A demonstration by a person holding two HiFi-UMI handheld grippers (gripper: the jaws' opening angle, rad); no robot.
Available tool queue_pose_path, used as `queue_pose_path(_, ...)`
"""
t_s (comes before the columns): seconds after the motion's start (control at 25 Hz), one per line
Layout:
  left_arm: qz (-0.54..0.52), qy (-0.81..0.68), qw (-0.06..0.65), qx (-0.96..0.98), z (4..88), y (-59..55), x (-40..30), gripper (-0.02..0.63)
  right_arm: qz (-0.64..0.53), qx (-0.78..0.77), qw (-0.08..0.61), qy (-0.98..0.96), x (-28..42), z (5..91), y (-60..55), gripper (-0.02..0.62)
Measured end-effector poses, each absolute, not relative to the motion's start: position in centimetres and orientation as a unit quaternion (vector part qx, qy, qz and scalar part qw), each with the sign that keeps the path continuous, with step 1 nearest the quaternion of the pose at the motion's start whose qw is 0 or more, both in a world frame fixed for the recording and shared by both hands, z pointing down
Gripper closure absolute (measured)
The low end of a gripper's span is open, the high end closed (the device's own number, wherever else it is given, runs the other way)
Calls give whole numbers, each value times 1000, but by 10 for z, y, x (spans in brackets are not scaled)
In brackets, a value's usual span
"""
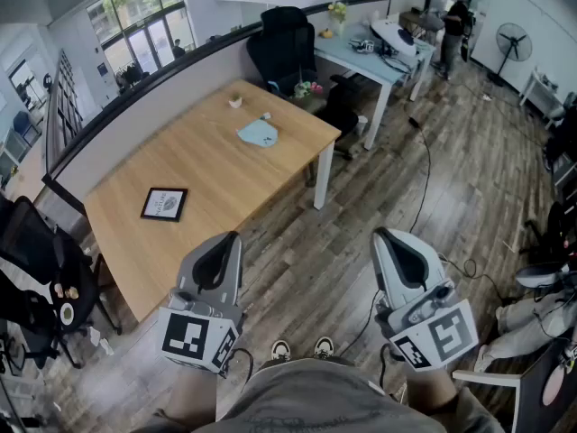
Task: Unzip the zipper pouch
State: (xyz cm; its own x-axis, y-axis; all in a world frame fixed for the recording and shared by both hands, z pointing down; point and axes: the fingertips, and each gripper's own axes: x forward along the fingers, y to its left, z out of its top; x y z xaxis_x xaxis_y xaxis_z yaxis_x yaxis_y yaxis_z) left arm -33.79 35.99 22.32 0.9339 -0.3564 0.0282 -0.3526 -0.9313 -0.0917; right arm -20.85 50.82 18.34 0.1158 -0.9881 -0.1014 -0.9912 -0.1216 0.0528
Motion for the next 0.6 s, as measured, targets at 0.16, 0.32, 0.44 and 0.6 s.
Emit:
queue_pose_path(0.16,-22,179,38,-983,223,362,-333,604,52,-745,25,665,-204,183,510,589)
queue_pose_path(0.32,-20,179,34,-983,225,365,-323,604,50,-744,23,666,-195,187,513,591)
queue_pose_path(0.44,-23,183,34,-982,227,370,-314,604,48,-744,23,666,-184,190,519,591)
queue_pose_path(0.6,-27,188,29,-981,231,380,-303,604,44,-741,23,670,-171,196,528,591)
